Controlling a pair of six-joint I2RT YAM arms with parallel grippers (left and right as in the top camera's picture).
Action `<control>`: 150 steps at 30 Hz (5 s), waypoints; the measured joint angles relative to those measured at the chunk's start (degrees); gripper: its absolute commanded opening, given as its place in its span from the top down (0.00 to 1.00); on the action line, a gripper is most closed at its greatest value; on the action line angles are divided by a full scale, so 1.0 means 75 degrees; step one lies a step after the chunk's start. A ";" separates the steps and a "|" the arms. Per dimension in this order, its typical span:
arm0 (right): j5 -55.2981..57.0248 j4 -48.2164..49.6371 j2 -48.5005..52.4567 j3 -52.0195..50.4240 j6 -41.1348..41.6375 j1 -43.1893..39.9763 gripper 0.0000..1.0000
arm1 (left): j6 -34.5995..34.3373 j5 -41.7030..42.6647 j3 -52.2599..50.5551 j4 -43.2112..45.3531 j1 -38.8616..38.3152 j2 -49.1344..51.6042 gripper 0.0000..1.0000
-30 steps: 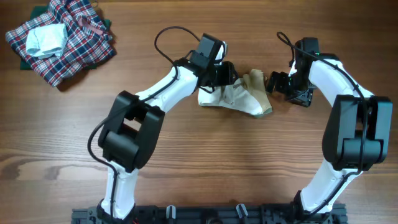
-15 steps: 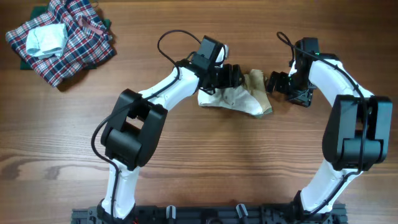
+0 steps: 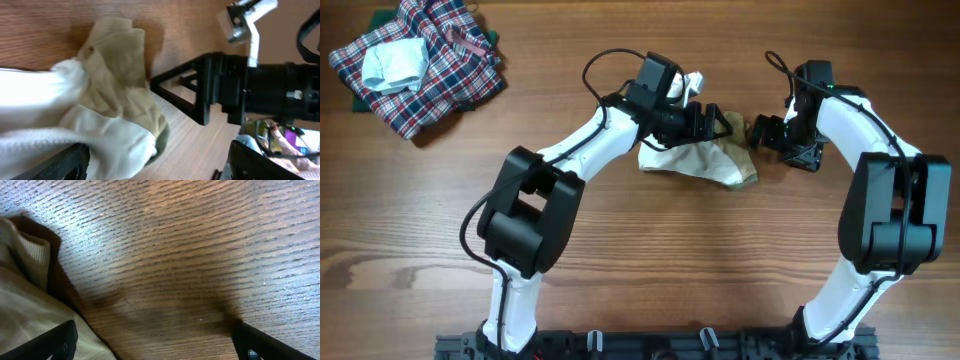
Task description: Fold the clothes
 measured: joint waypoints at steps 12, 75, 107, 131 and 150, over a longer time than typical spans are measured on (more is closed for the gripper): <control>0.0000 -0.0006 -0.0003 0.0000 -0.0003 0.0000 0.00 | 0.0038 0.0224 0.0000 0.0248 0.0006 -0.0006 0.10; -0.1233 0.0527 0.0335 0.0166 -0.0117 0.1256 0.96 | 0.1877 -0.2541 0.0067 -0.4130 0.1443 -0.0434 0.00; 0.0460 -0.1664 0.0522 0.1411 -0.0181 0.0289 0.96 | 0.1807 -0.2419 0.0067 -0.3905 0.0828 -0.0437 0.00; 0.0396 -0.1609 0.0527 0.2302 0.0289 0.2110 0.96 | 0.1801 -0.2422 0.0067 -0.3847 0.0828 -0.0440 0.00; 0.1667 -0.2285 0.0527 0.2302 0.0557 0.1749 0.96 | 0.1716 -0.2541 0.0067 -0.3672 0.0828 -0.0440 0.00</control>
